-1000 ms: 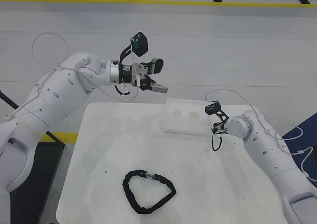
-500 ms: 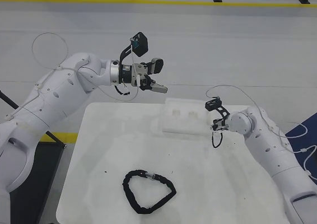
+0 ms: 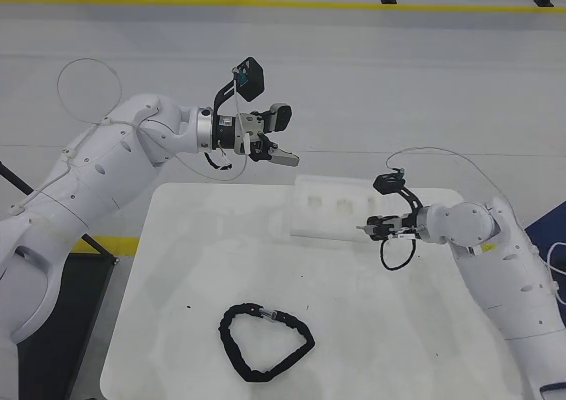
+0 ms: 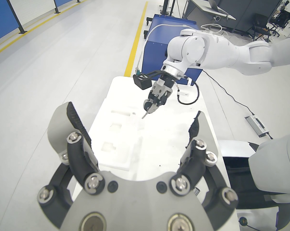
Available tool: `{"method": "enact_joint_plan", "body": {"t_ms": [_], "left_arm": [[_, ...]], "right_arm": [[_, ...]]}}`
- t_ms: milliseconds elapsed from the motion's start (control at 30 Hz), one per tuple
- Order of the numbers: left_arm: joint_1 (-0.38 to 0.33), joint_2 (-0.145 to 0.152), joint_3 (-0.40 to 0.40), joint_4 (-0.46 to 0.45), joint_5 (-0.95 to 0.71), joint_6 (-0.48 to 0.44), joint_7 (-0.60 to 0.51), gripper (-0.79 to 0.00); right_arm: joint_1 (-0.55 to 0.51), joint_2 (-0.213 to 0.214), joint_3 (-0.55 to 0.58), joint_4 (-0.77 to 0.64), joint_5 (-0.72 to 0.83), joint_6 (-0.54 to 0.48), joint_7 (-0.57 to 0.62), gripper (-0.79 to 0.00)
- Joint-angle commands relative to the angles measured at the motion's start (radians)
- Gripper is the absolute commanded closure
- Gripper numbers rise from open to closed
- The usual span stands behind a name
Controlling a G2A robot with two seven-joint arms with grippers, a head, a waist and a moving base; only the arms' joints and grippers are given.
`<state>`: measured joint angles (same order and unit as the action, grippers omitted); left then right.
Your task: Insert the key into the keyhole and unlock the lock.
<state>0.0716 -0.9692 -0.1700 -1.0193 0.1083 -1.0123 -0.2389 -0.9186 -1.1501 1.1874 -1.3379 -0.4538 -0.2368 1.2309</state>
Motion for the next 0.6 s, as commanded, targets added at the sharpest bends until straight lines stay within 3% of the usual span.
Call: {"method": "enact_joint_plan", "body": {"t_ms": [0,333,567], "left_arm": [[0.000,0.000,0.000,0.000,-0.001,0.000,-0.001,-0.785],[0.000,0.000,0.000,0.000,-0.001,0.000,-0.001,-0.785],[0.000,0.000,0.000,0.000,-0.001,0.000,-0.001,-0.785]], "right_arm": [[-0.025,0.006,0.025,-0.033,0.073,-0.008,0.034,0.000],[-0.104,0.038,0.144,-0.184,0.460,-0.136,0.210,0.000],[-0.139,0.062,0.228,-0.212,0.648,-0.145,0.208,0.000]]}}
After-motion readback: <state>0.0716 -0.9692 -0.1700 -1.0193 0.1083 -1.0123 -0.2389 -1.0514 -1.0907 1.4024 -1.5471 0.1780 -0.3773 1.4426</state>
